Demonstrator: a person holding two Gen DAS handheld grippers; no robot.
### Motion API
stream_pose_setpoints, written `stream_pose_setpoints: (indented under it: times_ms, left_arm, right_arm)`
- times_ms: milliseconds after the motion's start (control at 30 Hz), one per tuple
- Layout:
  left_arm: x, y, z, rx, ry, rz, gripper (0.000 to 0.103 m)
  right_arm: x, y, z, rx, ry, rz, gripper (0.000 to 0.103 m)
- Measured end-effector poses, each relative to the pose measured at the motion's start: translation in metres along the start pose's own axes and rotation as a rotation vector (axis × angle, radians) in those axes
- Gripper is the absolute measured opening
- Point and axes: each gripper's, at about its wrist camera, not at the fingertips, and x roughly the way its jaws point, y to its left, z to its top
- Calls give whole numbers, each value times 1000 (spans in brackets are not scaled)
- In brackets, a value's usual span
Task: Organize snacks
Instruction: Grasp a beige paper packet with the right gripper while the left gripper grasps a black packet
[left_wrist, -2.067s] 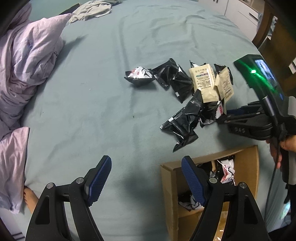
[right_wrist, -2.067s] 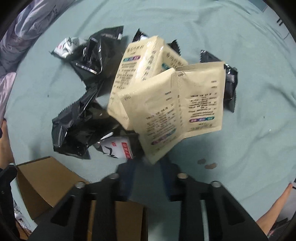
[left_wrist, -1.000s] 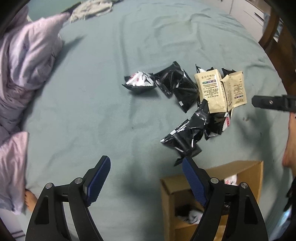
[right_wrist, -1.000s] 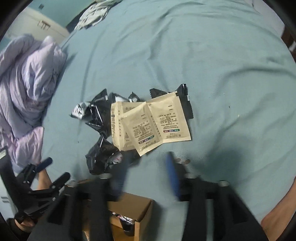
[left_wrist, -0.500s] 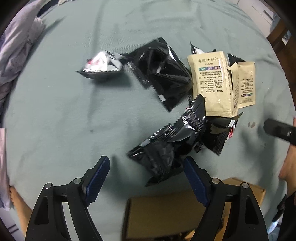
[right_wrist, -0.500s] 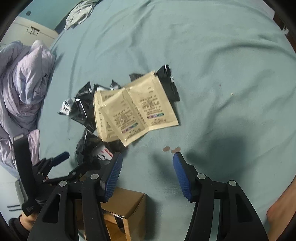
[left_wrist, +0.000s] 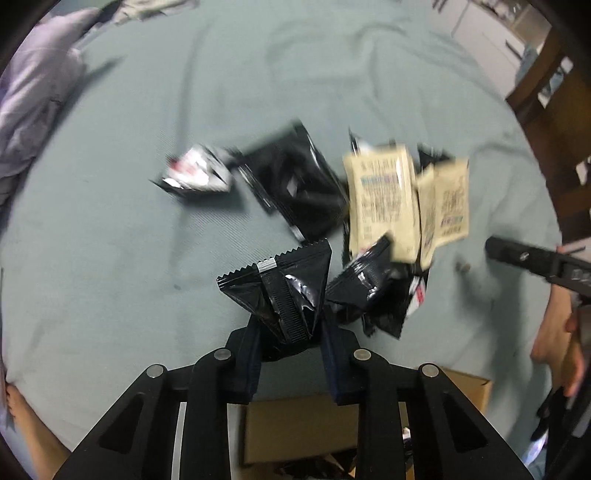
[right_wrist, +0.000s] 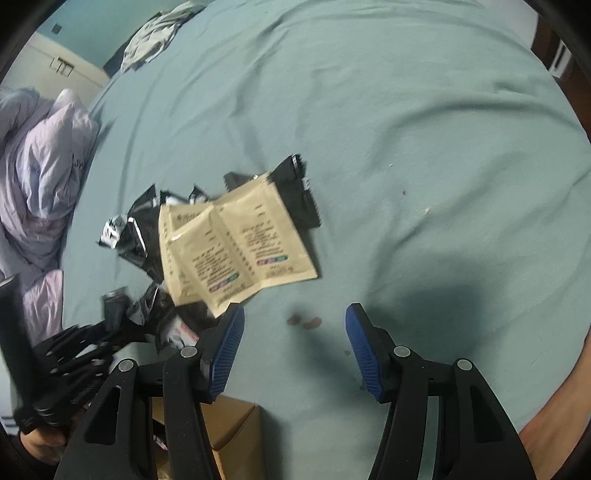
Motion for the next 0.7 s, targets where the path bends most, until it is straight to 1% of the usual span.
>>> stream_pose_setpoints:
  times_ms: [67,133,167,233,333,433,533,633,700]
  left_arm:
    - [-22,6,-1,-4,-65,10,26]
    - [-42,10,-6,2,-109,6,26]
    - [-49,9,-9,7,-117,-5,26]
    - [-60,10,-19,28,-110,-30,26]
    - [-68,9,-41,72,-86,-41,26]
    - [-77,1,-63,131,-77,-49,26]
    - [-80,-7,-79,187,-72,-54,27]
    - [-83,-12,-94,222,-63,-78,27]
    - [-79,-13,-104,235,-52,-83,27]
  right_arm:
    - [0,-5,0,28,-6,17,60]
    - [2,-6,3,29,-29,25,61]
    - [2,-6,4,13,-44,16,60]
    - [3,-7,7,-7,-70,-14,61]
    - [8,-4,11,-24,-91,-18,60]
    - [22,3,15,-48,-61,-11,60]
    - [40,16,19,-100,-16,-40,60]
    - [51,34,23,-187,-18,-104,60]
    - [57,48,25,-265,-9,-165,60]
